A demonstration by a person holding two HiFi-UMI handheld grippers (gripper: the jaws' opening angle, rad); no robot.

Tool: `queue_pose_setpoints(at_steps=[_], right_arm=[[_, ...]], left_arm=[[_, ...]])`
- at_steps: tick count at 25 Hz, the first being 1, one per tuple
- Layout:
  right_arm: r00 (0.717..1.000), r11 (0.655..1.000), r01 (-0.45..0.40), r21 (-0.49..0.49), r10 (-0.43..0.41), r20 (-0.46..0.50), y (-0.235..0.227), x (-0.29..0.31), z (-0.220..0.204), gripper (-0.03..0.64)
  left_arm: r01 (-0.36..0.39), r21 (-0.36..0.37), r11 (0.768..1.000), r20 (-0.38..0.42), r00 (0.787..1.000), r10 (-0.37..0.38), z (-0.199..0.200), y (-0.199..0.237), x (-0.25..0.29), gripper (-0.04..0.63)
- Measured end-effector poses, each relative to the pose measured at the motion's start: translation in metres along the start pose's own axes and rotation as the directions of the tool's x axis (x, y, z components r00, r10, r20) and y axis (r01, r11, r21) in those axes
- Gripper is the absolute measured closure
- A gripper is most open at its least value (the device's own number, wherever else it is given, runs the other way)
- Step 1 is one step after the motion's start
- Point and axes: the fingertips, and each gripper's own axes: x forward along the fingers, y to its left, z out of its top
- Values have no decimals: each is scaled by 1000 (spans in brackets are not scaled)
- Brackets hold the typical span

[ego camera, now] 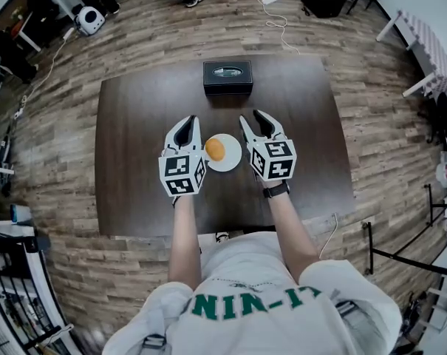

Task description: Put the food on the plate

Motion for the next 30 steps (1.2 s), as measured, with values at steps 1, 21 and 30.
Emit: queue_pose_setpoints(at_steps=[1, 21, 30], right_arm=[[1000, 1000, -4, 0, 4, 21, 1, -6, 9, 462], [973, 996, 35, -78, -16, 230, 11, -84, 98, 600], [970, 996, 33, -87, -11, 244, 16, -95, 100, 600]], left_arm=[[3, 6, 1000, 13, 1000, -3, 7, -3, -3, 580], [-26, 91, 995, 174, 985, 10, 87, -22, -61, 580], [-19, 103, 994, 185, 983, -1, 90, -33, -68, 581]])
